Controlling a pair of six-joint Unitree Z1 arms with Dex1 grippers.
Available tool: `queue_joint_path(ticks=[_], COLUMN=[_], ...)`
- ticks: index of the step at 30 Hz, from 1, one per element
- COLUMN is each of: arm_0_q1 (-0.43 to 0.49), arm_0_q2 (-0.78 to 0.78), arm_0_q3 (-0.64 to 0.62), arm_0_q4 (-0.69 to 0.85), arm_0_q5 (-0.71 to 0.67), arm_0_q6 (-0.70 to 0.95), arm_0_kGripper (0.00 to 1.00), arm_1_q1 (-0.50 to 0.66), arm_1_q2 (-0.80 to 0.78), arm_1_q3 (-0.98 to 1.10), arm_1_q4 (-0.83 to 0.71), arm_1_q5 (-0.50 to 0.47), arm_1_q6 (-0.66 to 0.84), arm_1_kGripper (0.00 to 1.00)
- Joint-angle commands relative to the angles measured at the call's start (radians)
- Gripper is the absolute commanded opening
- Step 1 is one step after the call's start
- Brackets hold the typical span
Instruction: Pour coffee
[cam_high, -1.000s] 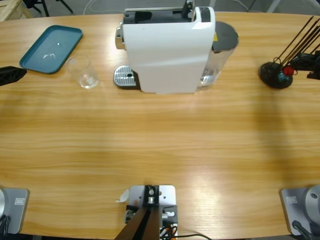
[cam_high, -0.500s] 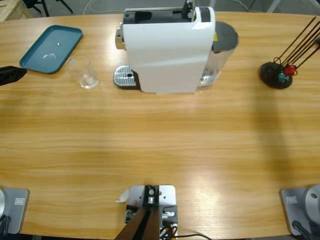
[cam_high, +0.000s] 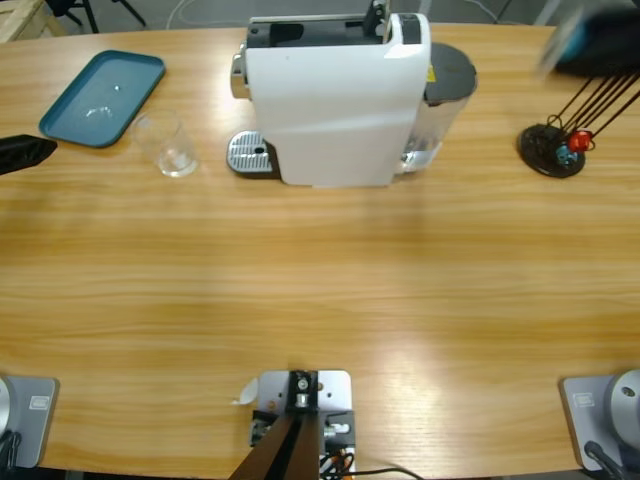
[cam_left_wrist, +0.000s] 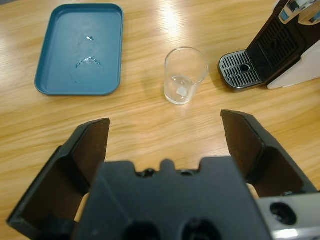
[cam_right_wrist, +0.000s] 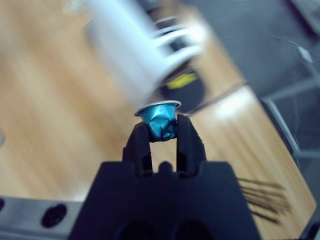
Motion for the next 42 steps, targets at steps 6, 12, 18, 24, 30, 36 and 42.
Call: queue_joint_path(ticks=[6,12,18,24,30,36,42], arm_0_q1=[-0.007,-0.007,-0.007,-0.007,-0.007,-0.007,-0.007], arm_0_q2=[0.000,-0.019,-0.015,-0.013,-0.010,-0.007,-0.005], arm_0_q3=[0.041,0.052,0.054,0.053,0.053,0.054,0.054], arm_0_q4=[-0.014,-0.020,-0.022,-0.023,-0.025,-0.025,-0.025], arm_0_q5=[-0.019,-0.015,-0.013,-0.014,-0.016,-0.016,-0.016], arm_0_q6=[0.015,0.013,0.014,0.015,0.015,0.015,0.015], arm_0_kGripper=[0.950,0.950,0.950,0.950,0.950,0.950,0.950], arm_1_q1=[0.230,0.230,0.189,0.110,0.093,0.093,0.086], arm_1_q2=[0.398,0.528,0.596,0.602,0.650,0.702,0.711], arm_1_q3=[-0.379,-0.527,-0.608,-0.614,-0.638,-0.675,-0.673], arm_1_q4=[0.115,0.129,0.121,0.075,0.038,0.021,0.013], arm_1_q5=[0.047,0.049,0.055,0.048,0.041,0.044,0.014], arm_1_q6=[-0.141,-0.197,-0.239,-0.265,-0.266,-0.260,-0.258], arm_1_kGripper=[0.000,0.000,0.000,0.000,0.000,0.000,0.000])
